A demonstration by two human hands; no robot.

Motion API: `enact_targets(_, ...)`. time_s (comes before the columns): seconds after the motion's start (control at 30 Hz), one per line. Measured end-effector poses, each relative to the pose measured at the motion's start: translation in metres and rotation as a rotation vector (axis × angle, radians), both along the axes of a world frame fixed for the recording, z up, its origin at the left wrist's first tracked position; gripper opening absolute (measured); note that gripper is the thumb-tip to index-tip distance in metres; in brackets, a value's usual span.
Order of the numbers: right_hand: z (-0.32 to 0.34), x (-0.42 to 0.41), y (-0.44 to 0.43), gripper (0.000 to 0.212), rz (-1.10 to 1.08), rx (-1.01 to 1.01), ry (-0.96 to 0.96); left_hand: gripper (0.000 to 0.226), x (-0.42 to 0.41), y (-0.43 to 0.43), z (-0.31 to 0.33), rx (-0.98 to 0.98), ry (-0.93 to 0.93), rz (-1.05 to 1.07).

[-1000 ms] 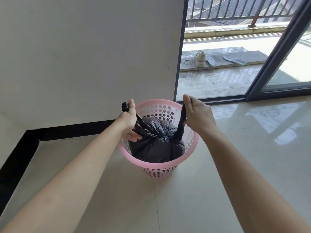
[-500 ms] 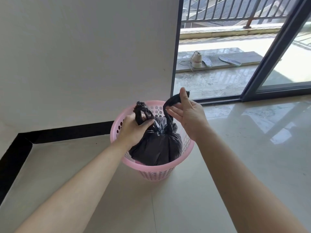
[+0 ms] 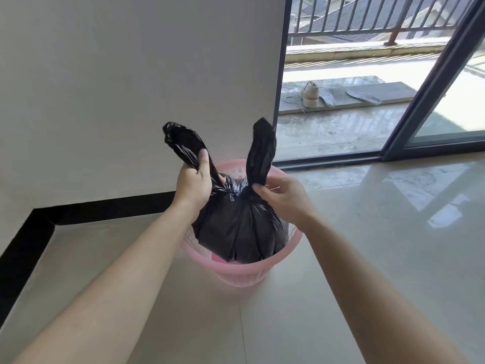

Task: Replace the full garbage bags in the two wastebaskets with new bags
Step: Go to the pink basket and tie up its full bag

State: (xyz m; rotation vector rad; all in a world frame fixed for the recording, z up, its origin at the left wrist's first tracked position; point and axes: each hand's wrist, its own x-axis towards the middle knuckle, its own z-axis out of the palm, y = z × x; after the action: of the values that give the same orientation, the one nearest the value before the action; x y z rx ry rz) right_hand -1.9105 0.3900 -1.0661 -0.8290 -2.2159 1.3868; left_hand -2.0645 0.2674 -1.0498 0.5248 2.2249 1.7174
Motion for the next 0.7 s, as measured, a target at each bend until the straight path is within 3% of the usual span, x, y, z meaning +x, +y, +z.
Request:
enact_targets(0.1,-0.002,-0.003,-0.002,0.017,-0.056,-0.048,0.087,0.064,0.005,-0.008,0.005,0.184,-0.238,-0.203)
enact_targets(0.17,-0.001,-0.002,-0.003,0.016,-0.094,-0.145,0.145,0.049,0.005,-0.012,0.001,0.186,-0.219,-0.306)
enact_targets(0.27,0.002,0.002,-0.005,0.024,-0.147,-0.261,0.210,0.022,0.007,-0.014,-0.001,0.165,-0.162,-0.265)
enact_targets(0.43,0.006,0.000,-0.009,0.036,-0.210,-0.254,0.263,0.015,0.007,-0.009,0.008,0.181,-0.043,-0.198)
enact_targets(0.53,0.010,-0.003,-0.010,0.037,-0.242,-0.180,0.310,0.021,0.010,-0.010,0.015,0.217,-0.096,-0.251)
enact_targets(0.7,0.017,-0.005,-0.013,0.032,-0.208,0.202,0.221,0.015,0.010,-0.015,0.022,0.027,-0.170,-0.436)
